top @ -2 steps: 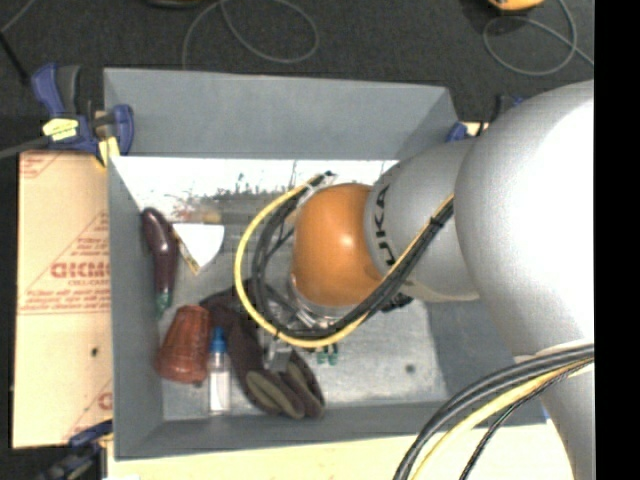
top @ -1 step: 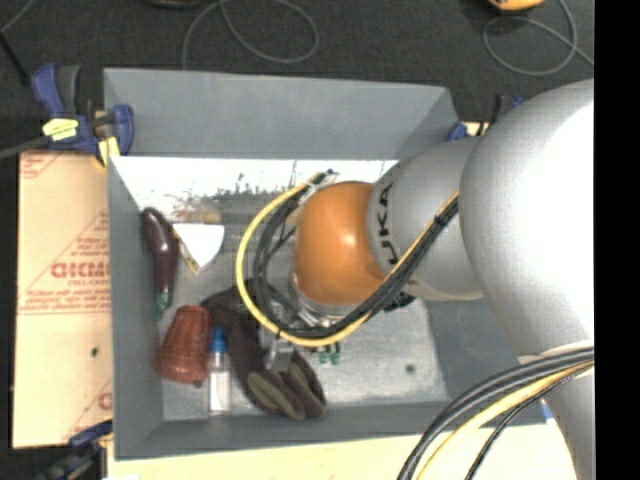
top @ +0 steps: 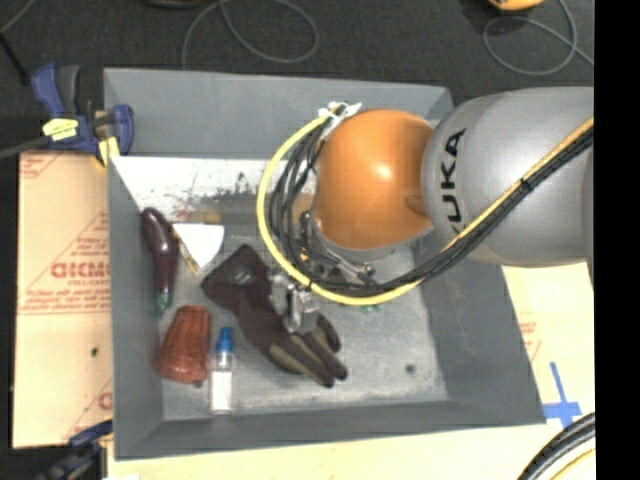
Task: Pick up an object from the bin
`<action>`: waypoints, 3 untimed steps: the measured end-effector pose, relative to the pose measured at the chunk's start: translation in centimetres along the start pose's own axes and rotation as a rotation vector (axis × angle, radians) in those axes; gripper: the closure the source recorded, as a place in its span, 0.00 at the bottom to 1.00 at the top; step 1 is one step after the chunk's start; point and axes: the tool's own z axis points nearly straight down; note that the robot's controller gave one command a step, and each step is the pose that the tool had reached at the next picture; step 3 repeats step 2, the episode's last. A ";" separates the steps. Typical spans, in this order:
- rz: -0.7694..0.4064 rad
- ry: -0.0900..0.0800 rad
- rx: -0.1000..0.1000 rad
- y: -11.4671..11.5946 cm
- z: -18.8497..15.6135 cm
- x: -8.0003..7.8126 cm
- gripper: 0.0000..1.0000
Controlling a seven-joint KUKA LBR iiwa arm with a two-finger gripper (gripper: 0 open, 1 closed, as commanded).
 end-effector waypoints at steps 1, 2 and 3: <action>0.000 0.000 0.000 0.0 0.0 0.0 1.00; 0.016 0.008 -0.001 -0.1 -3.6 0.2 1.00; 0.016 0.008 -0.001 -0.1 -3.6 0.2 1.00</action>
Offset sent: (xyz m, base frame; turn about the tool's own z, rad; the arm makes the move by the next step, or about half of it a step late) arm -0.0015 -0.0021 0.0857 0.0382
